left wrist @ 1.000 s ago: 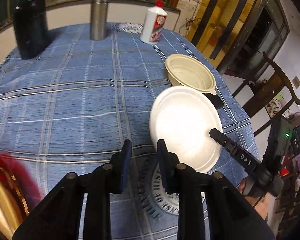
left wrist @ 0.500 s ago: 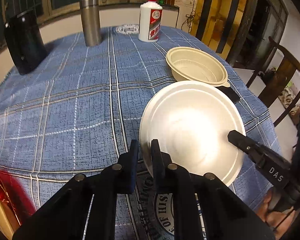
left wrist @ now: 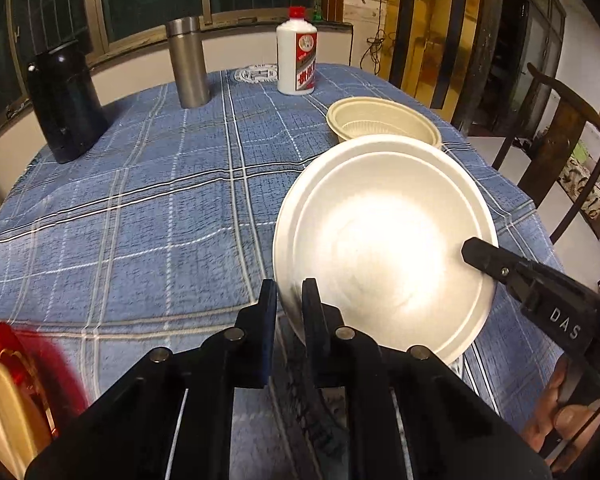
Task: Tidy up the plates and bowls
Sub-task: 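Grasp the large white paper plate rim with both grippers and lift it, then carry the white paper plate with both grippers toward the red plate stack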
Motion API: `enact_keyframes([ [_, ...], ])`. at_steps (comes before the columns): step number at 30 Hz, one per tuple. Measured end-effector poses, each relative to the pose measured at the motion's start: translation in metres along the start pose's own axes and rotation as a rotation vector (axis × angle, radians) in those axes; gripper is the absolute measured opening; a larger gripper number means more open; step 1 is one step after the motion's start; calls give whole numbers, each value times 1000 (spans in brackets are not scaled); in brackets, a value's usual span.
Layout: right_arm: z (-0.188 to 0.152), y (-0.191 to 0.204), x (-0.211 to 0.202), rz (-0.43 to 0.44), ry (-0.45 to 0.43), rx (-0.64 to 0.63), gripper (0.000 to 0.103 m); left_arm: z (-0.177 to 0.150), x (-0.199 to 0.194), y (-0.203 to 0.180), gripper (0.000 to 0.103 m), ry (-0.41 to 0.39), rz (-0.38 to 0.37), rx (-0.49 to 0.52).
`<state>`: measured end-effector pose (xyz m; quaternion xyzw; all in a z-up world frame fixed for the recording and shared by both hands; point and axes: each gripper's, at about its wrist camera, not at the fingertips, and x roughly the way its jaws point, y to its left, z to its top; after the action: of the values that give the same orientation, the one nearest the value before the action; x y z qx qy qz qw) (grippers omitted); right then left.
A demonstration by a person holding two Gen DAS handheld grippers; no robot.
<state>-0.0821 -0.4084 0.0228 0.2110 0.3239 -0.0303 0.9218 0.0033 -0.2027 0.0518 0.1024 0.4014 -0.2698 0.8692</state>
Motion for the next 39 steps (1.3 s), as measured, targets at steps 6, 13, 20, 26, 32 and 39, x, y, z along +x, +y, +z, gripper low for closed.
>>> enact_keyframes([
  [6, -11, 28, -19, 94, 53, -42, 9, -31, -46, 20, 11, -17, 39, -8],
  [13, -37, 72, 0, 135, 170, -159, 15, -57, -48, 55, 11, 40, 60, -81],
  [20, -44, 90, -8, 1, 111, -284, 34, -59, -41, 53, 11, 20, 77, -67],
  [26, -47, 86, 0, -6, 145, -280, 18, -63, -38, 47, 11, -14, 109, -16],
  [32, -47, 88, -4, -5, 124, -287, 16, -67, -36, 49, 11, -19, 121, -5],
  [39, -46, 94, -6, -28, 98, -314, 15, -69, -38, 48, 11, -19, 111, -10],
])
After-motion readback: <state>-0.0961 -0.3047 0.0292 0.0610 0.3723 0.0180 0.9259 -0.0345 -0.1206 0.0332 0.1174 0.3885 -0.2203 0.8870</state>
